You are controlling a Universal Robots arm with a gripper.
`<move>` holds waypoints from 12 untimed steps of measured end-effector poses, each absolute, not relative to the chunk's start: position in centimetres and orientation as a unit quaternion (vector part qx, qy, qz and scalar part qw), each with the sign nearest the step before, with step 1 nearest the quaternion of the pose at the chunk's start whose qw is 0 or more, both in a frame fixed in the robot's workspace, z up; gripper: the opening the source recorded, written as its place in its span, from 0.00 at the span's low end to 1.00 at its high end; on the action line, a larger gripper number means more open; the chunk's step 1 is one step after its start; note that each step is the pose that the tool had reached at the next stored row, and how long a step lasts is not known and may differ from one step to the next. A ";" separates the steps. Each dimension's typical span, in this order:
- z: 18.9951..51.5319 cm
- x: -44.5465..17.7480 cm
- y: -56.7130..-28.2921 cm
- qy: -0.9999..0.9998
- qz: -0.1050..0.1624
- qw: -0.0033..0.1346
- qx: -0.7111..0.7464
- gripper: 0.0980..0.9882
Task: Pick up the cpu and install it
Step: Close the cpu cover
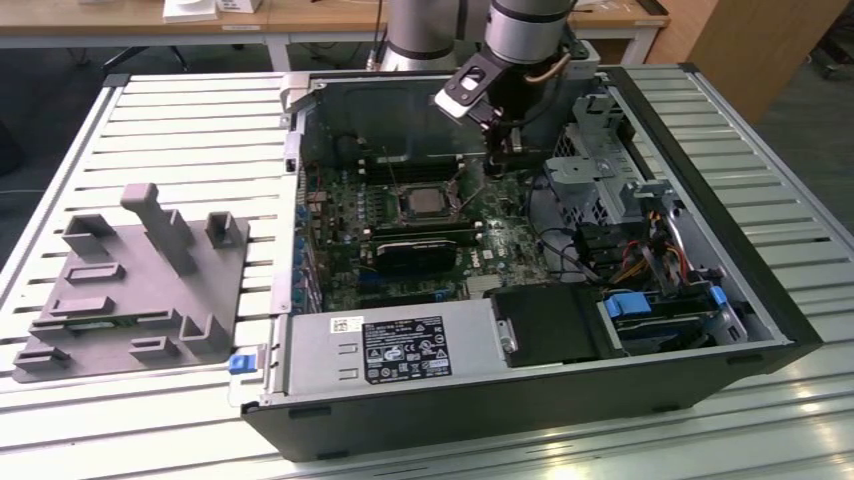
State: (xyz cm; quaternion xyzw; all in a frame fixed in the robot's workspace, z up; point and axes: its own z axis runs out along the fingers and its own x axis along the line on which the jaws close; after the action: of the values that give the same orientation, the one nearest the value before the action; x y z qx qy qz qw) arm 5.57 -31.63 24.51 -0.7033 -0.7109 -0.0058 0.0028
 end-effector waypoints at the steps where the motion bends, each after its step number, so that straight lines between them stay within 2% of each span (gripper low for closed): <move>1: 24.5 5.4 -31.6 -0.711 -0.006 0.003 -0.703 0.01; 12: 24.4 4.1 -31.6 -0.711 -0.006 0.003 -0.703 0.01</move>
State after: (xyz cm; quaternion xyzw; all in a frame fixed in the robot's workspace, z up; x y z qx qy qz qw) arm 4.08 -31.61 24.40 -0.7033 -0.7109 -0.0058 0.0028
